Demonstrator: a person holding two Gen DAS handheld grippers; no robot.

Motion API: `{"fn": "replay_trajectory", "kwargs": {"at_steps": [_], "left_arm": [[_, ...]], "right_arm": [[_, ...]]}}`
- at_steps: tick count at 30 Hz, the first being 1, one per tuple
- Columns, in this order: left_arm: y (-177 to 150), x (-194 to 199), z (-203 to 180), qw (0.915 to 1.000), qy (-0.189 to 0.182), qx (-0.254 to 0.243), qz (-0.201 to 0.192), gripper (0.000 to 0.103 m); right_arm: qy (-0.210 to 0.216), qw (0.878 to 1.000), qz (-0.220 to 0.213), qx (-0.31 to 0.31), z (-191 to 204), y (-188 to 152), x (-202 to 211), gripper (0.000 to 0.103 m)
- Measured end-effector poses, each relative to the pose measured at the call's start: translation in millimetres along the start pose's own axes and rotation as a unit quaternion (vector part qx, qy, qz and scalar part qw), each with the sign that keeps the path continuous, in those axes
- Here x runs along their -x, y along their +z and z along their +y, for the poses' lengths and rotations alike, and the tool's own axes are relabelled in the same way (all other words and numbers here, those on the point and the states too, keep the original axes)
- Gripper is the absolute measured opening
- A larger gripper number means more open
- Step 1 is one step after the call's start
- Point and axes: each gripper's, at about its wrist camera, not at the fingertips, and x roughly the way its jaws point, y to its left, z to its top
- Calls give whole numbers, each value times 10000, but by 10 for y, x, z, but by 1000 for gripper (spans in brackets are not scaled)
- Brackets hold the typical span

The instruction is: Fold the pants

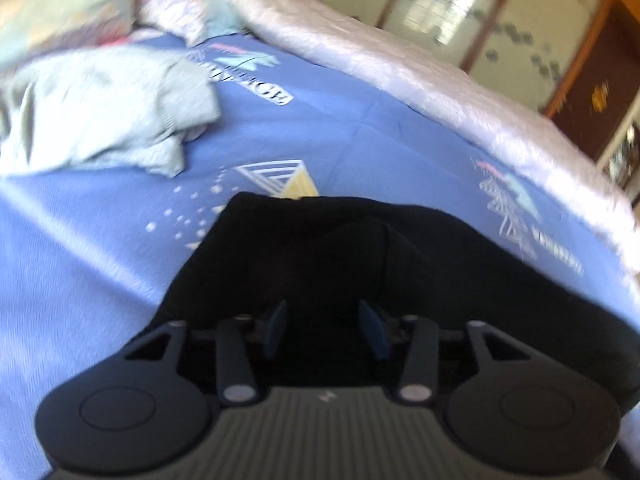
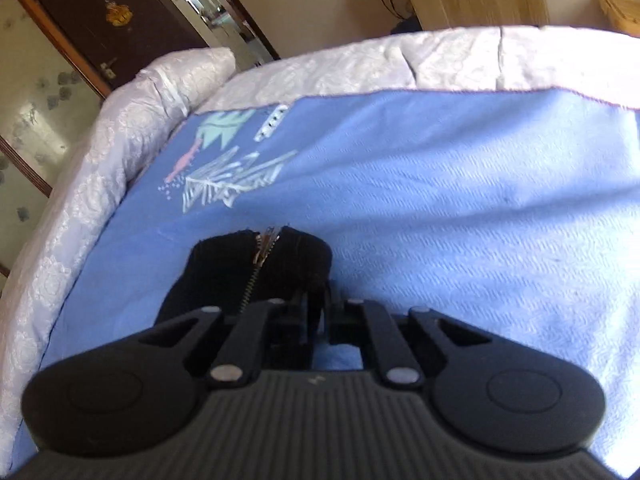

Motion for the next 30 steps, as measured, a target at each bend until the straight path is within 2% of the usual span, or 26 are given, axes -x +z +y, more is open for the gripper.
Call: {"fn": "replay_trajectory", "kwargs": {"at_steps": [1, 2, 4, 8, 11, 14, 17, 21, 24, 28, 30], "left_arm": [[0, 30, -50, 9999, 52, -70, 52, 46], [4, 77, -65, 9999, -4, -54, 135, 46], [-3, 239, -13, 9990, -320, 178, 239, 46], [-53, 813, 201, 9980, -436, 449, 37, 46], [-160, 1282, 467, 9967, -362, 724, -83, 48], [-346, 1646, 741, 9943, -267, 1030, -12, 48], [-566, 1908, 937, 9917, -251, 1252, 133, 50], [-832, 2082, 1095, 9874, -411, 1481, 376, 52], [-1010, 2113, 1139, 9830, -592, 1640, 568, 52], [-1140, 2065, 1155, 9756, -860, 1873, 758, 59], [-1188, 2006, 1172, 9708, -932, 2041, 849, 59]], "right_arm": [[-11, 10000, 11, -67, -22, -6, 81, 25], [-16, 9999, -13, -118, -35, -8, 172, 42], [35, 9999, -143, -87, -42, -30, 430, 51], [792, 9963, 181, 268, -86, -127, 1057, 51], [1503, 9851, 511, 670, -157, -359, 1637, 51], [1902, 9729, 775, 1062, -356, -675, 2150, 51], [1902, 9700, 894, 1225, -667, -948, 2511, 51], [1651, 9756, 843, 1181, -1074, -1237, 2890, 52], [1470, 9802, 841, 1028, -1269, -1330, 3018, 52], [1414, 9848, 831, 569, -1485, -1361, 3083, 52], [1369, 9865, 800, 403, -1582, -1354, 3097, 52]]}}
